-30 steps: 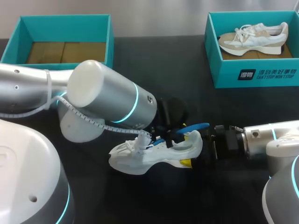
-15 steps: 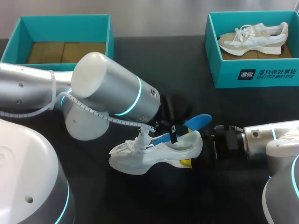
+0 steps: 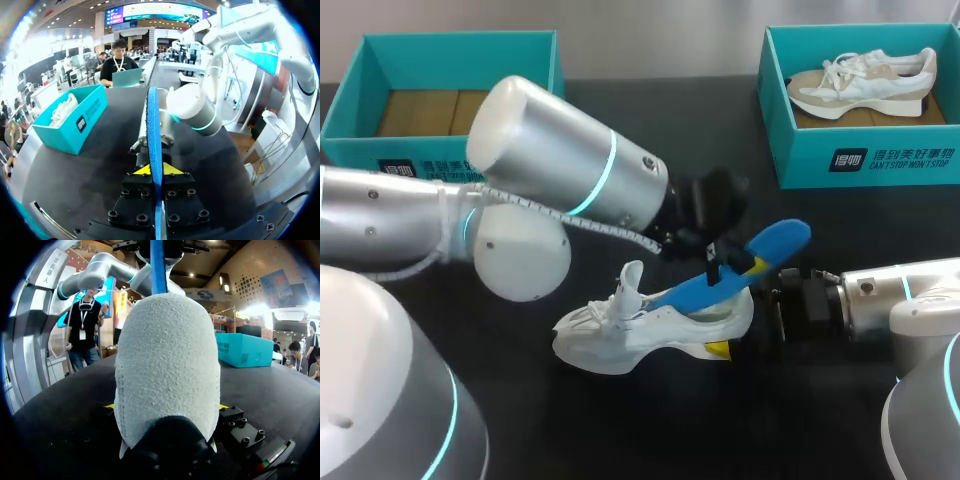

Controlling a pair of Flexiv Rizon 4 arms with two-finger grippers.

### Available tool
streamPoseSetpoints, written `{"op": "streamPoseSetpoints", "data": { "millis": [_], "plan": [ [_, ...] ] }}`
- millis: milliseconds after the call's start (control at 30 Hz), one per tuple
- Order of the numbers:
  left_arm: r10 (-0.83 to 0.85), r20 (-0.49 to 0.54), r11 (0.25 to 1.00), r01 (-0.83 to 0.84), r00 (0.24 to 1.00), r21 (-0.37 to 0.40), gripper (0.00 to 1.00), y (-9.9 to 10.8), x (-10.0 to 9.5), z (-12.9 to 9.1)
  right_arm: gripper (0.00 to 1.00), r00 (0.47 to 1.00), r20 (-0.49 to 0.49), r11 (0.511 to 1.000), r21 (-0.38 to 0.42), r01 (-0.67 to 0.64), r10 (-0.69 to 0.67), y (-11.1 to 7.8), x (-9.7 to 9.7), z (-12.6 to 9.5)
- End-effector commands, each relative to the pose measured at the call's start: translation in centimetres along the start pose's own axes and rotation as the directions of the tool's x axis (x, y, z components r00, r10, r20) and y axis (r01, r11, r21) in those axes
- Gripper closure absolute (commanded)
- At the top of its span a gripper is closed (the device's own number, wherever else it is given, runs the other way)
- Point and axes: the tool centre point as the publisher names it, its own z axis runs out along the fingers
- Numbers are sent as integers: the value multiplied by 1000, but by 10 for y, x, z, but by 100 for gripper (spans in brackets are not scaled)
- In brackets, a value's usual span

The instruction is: Take the shoe out of the shoebox, open the shoe tongue, remove and reinsert the insole, then place the shoe into the shoebox

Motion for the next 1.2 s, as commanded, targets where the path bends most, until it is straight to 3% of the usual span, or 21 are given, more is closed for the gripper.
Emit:
{"op": "streamPoseSetpoints", "data": {
  "millis": [33,533,833,1200],
  "plan": [
    [7,-120,998,2,993,69,100,-12,7,-10,100,1000,1,1000,4,0,0,0,1,1],
    [40,-226,968,18,973,252,100,-76,40,-77,100,1000,1,1000,4,0,0,0,1,1],
    [34,-266,961,41,963,274,100,-118,48,-134,100,1000,1,1000,4,0,0,0,1,1],
    [34,-266,961,41,963,274,100,-118,48,-134,100,1000,1,1000,4,0,0,0,1,1]
  ]
}}
